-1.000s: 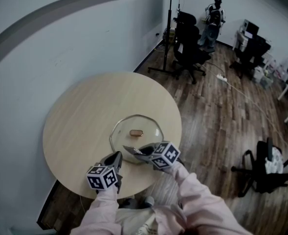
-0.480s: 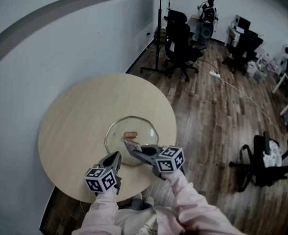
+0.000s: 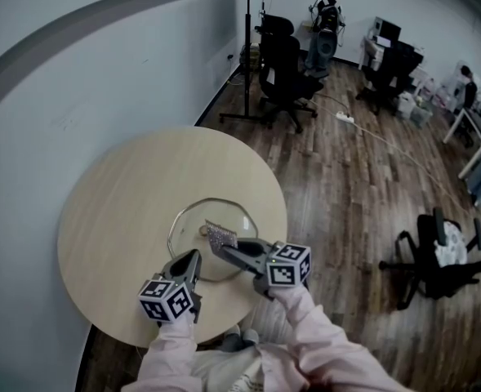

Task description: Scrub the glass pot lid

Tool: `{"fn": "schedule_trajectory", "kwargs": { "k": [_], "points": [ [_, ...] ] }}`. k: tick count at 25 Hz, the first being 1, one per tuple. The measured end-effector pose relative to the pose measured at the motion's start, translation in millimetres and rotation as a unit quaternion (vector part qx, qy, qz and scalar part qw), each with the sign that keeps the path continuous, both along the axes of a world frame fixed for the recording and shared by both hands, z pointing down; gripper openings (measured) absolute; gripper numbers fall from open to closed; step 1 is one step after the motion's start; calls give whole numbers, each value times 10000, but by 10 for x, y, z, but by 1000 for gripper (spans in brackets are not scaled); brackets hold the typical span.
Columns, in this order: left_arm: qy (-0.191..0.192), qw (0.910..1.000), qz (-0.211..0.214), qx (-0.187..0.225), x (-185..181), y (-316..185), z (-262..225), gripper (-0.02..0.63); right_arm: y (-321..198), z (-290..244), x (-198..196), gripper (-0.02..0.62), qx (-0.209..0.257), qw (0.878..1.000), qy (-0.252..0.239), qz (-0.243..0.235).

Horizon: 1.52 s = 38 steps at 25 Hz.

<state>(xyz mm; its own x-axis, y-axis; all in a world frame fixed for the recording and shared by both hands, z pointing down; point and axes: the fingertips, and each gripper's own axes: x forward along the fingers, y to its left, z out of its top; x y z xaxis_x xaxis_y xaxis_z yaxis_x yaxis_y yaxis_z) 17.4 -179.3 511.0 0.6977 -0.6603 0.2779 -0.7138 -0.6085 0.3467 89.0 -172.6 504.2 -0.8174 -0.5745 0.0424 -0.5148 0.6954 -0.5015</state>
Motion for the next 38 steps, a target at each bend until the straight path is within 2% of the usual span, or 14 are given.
{"fn": "schedule_trajectory", "kwargs": {
  "k": [10, 19, 25, 33, 38],
  "points": [
    [14, 9996, 254, 86, 14, -201, -102, -3, -216, -108, 63, 84, 12, 9986, -232, 465],
    [124, 9988, 456, 102, -22, -357, -83, -3, -446, -111, 76, 86, 114, 9966, -27, 819],
    [24, 9979, 635, 98, 8, -432, -43, -3, -616, -172, 83, 86, 161, 9944, 16, 1040],
    [-33, 9987, 502, -39, -6, -535, 52, -3, -811, -114, 177, 86, 137, 9930, 81, 1170],
    [6, 9995, 255, -201, 3, -591, 152, -3, -969, -63, 214, 86, 59, 9945, 303, 998]
  ]
}}
